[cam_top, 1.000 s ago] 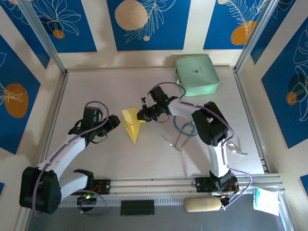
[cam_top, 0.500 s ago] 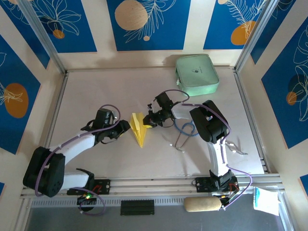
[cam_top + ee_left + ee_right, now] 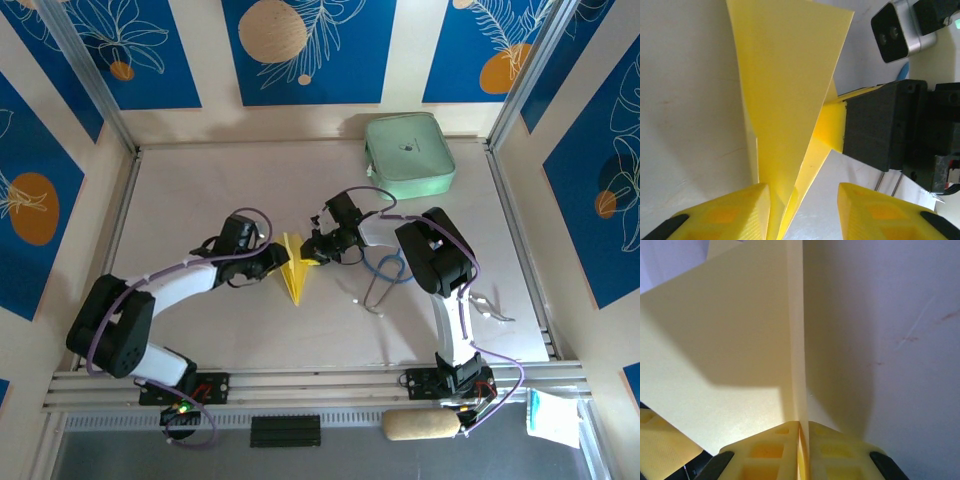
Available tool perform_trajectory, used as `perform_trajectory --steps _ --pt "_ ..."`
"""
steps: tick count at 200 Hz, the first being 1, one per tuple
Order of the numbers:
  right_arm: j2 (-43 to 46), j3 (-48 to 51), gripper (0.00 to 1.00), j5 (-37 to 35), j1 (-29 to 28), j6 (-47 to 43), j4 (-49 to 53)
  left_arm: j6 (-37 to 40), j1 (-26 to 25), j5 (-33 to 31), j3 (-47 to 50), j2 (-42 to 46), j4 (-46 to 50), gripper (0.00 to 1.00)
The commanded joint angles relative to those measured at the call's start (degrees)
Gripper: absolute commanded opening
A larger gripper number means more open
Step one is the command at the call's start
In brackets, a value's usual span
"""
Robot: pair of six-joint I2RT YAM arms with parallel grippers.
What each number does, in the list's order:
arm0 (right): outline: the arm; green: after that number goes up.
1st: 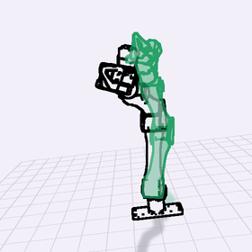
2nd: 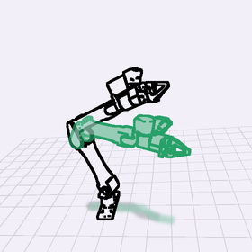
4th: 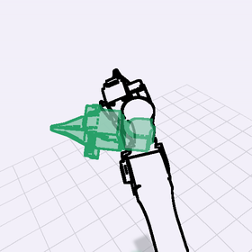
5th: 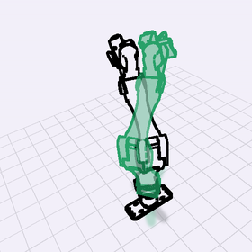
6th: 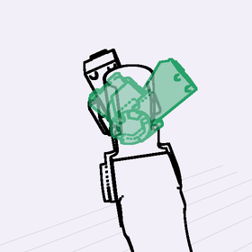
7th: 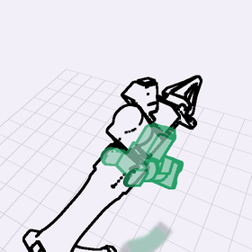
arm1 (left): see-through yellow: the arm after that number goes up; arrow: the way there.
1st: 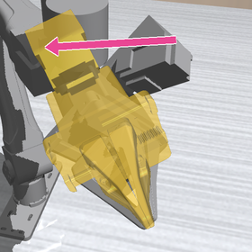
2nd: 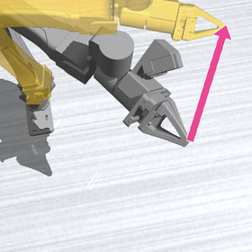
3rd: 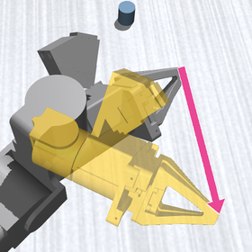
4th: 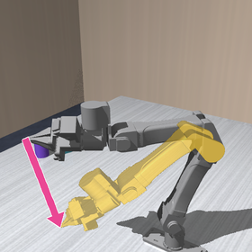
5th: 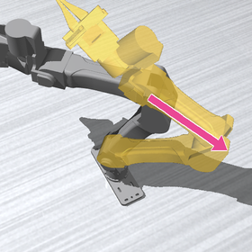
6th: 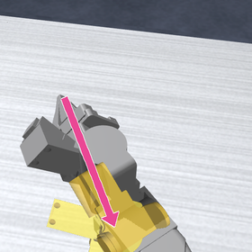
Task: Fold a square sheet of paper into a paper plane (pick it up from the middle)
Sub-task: Move the paper plane to the top-center of the table.
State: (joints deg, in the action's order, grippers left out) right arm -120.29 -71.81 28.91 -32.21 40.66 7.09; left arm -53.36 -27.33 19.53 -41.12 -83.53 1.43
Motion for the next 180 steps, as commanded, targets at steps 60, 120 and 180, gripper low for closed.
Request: perform_trajectory --steps 60,120,180 --pt "-1.8 0.2 0.12 0.0 0.3 -0.4 2.2 0.0 -1.7 -1.0 -4.5 -5.2 3.2 0.46" --pt "-1.9 0.2 0.12 -0.6 0.5 -0.2 2.7 0.9 -2.6 -5.7 -6.3 -6.1 11.6 0.48" --pt "-2.3 0.2 0.11 -0.4 0.5 0.0 2.7 1.7 -3.3 -3.1 -8.0 -8.1 9.1 0.44"
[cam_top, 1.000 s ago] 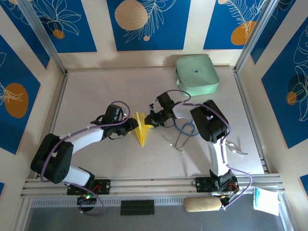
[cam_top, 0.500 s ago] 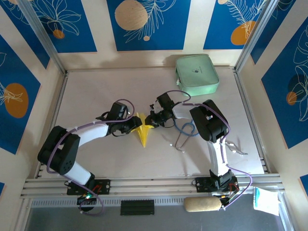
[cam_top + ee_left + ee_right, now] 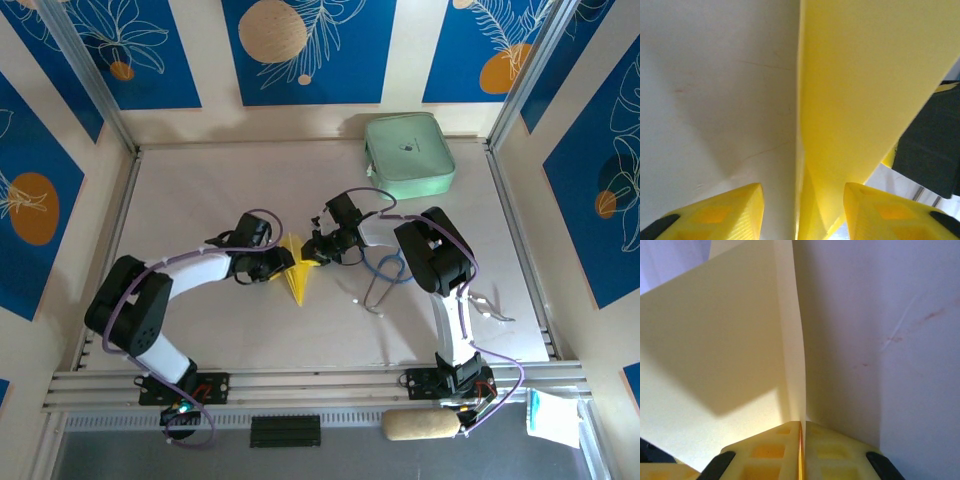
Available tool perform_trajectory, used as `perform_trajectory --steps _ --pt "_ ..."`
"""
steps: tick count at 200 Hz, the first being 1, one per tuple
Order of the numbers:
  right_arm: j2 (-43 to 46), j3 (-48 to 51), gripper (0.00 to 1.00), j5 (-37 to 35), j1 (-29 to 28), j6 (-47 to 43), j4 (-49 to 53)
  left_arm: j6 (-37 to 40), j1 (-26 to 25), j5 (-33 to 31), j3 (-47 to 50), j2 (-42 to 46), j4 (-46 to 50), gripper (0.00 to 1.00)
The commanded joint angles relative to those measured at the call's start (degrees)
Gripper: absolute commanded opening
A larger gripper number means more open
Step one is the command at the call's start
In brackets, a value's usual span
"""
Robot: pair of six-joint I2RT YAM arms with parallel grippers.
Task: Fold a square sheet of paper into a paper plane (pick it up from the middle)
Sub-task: Move the paper plane to the top-center of the table.
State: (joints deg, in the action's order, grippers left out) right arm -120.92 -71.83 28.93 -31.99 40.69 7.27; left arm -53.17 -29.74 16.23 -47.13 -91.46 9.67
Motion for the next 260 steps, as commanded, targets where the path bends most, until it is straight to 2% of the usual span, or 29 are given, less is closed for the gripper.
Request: perform_trajectory --steps 1,26,55,77,136,198,260 --pt "-1.6 0.2 0.11 -0.4 0.3 0.1 2.5 1.5 -0.9 -0.1 -2.0 -0.1 1.0 0.44" --pt "-1.6 0.2 0.11 -0.5 0.3 0.2 2.5 2.0 -1.2 -5.1 -1.3 4.5 3.6 0.44" --pt "-1.7 0.0 0.11 -0.6 0.4 0.3 2.7 1.6 -1.4 -1.7 0.8 7.9 -3.2 0.44" --pt "-2.0 0.0 0.11 -0.6 0.4 0.4 2.8 1.1 -1.7 1.6 0.0 5.0 -6.3 0.44" --pt "-1.9 0.2 0.11 -0.8 0.5 0.6 3.0 2.6 -2.2 -0.1 -4.9 -2.4 1.6 0.45" --pt "-2.2 -0.1 0.11 -0.8 0.8 1.0 3.2 4.3 -3.3 -1.1 -5.0 -3.1 6.9 0.49" --pt "-2.4 -0.2 0.11 -0.9 0.8 1.1 3.3 3.4 -4.3 -0.6 -5.9 -3.3 6.6 0.49"
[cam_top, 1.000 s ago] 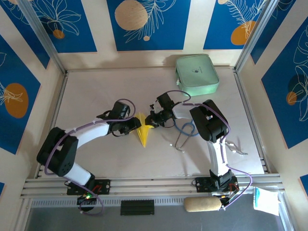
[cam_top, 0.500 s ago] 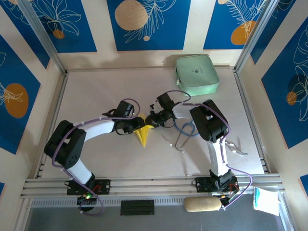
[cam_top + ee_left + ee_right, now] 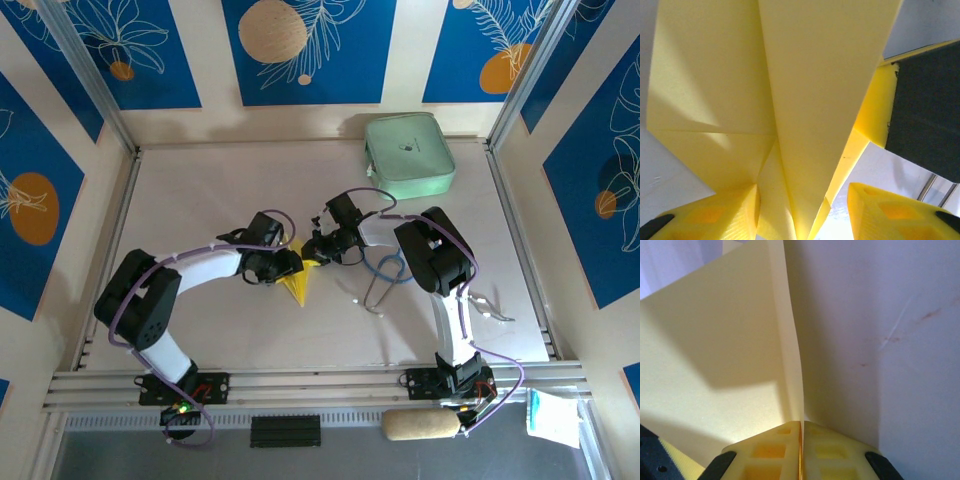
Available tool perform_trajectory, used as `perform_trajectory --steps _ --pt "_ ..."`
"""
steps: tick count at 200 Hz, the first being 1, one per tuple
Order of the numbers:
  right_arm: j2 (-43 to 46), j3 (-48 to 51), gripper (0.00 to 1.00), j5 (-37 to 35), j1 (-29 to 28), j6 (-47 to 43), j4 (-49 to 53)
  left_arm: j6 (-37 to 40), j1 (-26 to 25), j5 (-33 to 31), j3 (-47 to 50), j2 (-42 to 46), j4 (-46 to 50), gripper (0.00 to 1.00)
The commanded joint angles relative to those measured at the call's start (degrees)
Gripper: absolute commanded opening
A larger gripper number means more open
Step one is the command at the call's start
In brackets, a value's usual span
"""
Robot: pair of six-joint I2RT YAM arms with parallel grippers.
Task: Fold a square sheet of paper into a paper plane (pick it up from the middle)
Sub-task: Move the paper plane to the top-center of the table.
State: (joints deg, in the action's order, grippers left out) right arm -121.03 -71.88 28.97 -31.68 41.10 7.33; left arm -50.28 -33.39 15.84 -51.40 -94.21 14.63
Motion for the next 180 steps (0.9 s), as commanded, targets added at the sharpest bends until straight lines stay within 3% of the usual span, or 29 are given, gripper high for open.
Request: perform_trajectory --steps 1,116,180 --pt "-2.3 -0.2 0.11 -0.9 0.5 0.7 3.2 0.5 -0.7 -0.1 -1.7 -0.6 1.7 0.49" --pt "-2.6 -0.5 0.1 -1.0 0.7 0.9 3.5 -1.9 -3.9 -0.6 -0.5 2.5 4.3 0.49" --pt "-2.5 -0.2 0.1 -1.0 0.6 1.0 3.5 -4.0 -5.8 -4.0 0.3 4.7 5.3 0.41"
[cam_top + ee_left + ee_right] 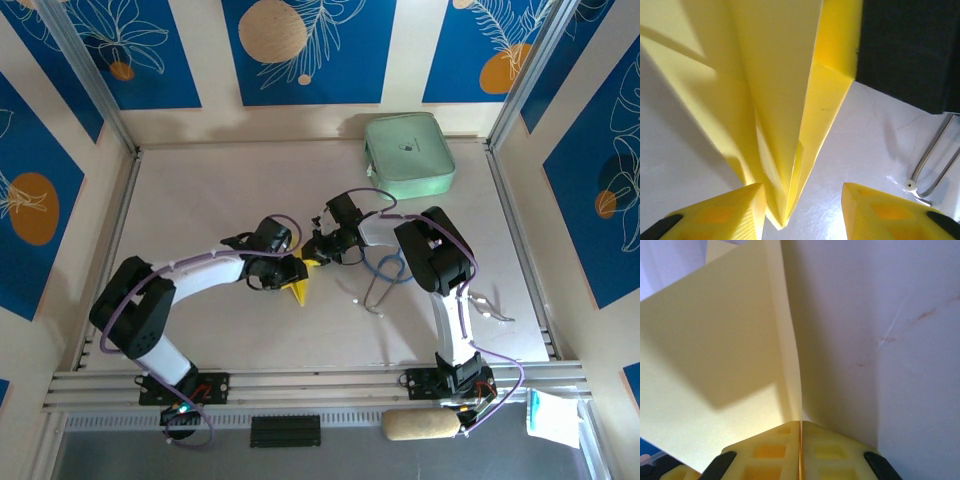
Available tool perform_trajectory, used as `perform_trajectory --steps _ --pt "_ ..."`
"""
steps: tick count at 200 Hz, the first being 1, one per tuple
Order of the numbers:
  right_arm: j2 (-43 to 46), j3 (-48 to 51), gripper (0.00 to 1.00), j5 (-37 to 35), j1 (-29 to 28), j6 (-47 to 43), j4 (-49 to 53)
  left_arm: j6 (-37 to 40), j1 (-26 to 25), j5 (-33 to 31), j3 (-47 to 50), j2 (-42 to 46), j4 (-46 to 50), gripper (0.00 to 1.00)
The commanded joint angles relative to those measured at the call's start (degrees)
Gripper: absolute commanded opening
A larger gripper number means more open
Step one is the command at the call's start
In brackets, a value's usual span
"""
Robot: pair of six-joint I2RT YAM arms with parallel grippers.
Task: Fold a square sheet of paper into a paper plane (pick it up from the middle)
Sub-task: Move the paper plane to the top-center of the table.
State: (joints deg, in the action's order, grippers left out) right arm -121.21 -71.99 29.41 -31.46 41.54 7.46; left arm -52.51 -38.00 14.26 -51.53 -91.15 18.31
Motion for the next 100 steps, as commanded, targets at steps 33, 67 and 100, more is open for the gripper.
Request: perform_trajectory --steps 33,67,100 --pt "-2.4 0.2 0.1 -1.5 0.4 0.6 3.1 -4.1 -2.0 -3.7 2.3 2.4 -1.3 0.36" --pt "-2.4 0.2 0.1 -1.4 0.3 0.6 3.1 -2.9 -2.1 -6.1 -0.1 0.6 0.8 0.35" --pt "-2.4 0.2 0.1 -1.1 0.3 0.6 3.0 -1.9 -2.2 -7.7 -1.5 -1.2 0.5 0.35"
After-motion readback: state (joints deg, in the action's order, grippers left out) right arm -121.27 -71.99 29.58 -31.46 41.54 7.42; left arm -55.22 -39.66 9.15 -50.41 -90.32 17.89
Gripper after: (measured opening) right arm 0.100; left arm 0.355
